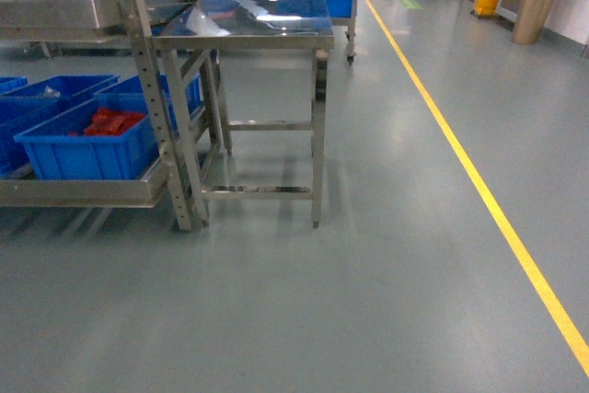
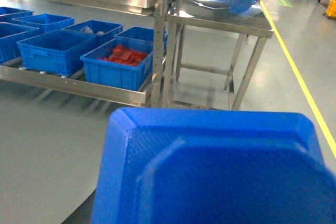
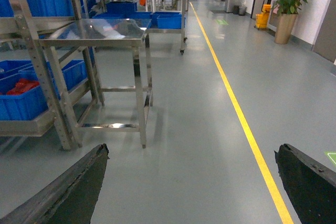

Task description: Pick blue part to blue bin on bottom shelf

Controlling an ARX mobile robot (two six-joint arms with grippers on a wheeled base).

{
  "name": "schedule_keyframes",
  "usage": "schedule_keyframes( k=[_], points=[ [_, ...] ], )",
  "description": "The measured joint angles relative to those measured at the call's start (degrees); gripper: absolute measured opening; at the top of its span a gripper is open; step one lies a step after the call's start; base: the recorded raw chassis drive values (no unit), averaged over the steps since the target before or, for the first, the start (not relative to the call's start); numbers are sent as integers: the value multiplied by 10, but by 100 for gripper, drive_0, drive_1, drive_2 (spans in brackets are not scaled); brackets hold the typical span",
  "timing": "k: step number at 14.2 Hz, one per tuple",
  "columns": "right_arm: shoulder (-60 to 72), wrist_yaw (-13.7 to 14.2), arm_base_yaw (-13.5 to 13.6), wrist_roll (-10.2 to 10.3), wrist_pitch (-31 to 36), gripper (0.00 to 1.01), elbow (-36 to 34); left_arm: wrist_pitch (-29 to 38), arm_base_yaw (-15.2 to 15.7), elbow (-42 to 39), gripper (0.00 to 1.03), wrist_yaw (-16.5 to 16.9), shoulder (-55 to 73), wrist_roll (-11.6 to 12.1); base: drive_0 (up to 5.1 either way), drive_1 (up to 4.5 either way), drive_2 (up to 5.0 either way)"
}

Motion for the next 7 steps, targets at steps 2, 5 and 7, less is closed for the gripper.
schedule_keyframes(
  k=[2, 5, 7],
  points=[
    [0, 0, 0, 0, 0, 98, 0, 0, 0, 0, 43, 0, 0, 0, 0, 403, -403],
    [0, 0, 0, 0, -1, 98, 0, 0, 0, 0, 43, -1, 0, 0, -2, 401, -405],
    [0, 0, 0, 0, -2, 98, 0, 0, 0, 0, 43, 0, 0, 0, 0, 403, -403]
  ],
)
